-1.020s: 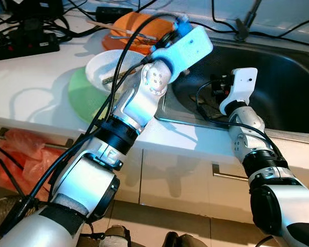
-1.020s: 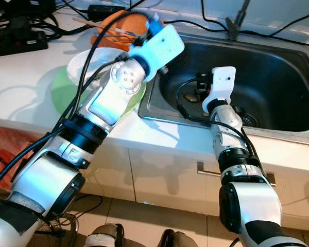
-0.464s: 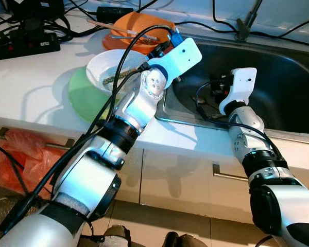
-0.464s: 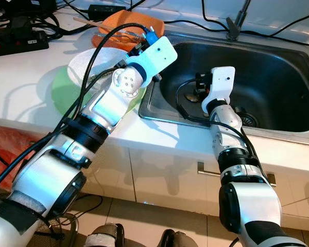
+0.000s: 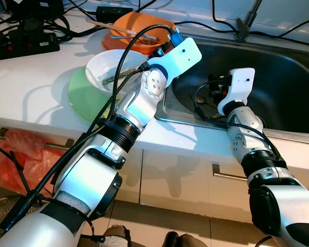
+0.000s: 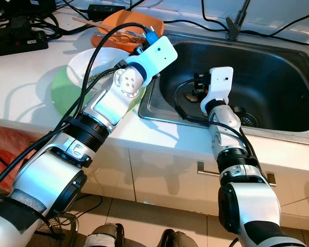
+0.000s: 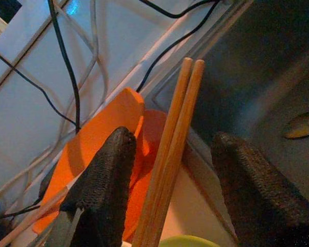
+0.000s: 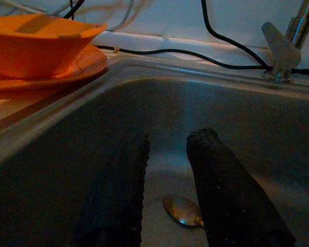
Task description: Kitchen organization
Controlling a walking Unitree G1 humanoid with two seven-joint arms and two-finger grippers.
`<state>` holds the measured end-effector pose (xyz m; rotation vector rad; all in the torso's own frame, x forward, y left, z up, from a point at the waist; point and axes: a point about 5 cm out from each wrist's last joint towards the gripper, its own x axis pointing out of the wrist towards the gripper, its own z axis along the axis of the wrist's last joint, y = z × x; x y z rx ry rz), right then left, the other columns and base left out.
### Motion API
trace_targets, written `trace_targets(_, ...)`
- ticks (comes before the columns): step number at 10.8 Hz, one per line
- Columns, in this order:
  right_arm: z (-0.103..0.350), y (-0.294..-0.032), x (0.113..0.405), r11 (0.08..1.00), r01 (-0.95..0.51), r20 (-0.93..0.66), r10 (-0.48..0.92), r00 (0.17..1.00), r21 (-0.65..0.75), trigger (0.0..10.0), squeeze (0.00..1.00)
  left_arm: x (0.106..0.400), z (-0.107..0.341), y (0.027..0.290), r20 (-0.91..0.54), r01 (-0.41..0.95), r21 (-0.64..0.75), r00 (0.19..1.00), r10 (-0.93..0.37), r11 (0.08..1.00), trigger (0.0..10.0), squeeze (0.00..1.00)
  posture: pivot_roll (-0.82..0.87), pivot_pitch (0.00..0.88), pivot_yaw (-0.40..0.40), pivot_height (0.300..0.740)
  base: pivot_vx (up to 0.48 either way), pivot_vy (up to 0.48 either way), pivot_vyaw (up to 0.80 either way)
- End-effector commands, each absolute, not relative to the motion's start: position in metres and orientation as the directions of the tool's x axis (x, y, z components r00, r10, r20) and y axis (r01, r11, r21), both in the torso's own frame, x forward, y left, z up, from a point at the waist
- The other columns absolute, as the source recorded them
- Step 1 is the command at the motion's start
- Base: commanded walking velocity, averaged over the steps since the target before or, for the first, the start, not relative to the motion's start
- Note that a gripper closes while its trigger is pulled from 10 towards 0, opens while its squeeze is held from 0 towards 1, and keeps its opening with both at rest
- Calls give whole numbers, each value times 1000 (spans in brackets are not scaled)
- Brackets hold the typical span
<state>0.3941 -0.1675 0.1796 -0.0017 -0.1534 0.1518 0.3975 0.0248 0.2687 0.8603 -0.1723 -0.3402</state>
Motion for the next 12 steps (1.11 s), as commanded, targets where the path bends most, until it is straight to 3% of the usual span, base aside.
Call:
trace_targets(1,178,-168,393,988,-151,144,152,978,-15,10000,0,396,277,17,38,204,789,925,-378,580,0,0,196,140,-50,740,0,0,0)
trace_targets(12,176,-167,393,989,-148,139,148,979,-10,10000,0,395,291,20,147,77,830,926,-348,553,0,0,202,137,-51,740,0,0,0)
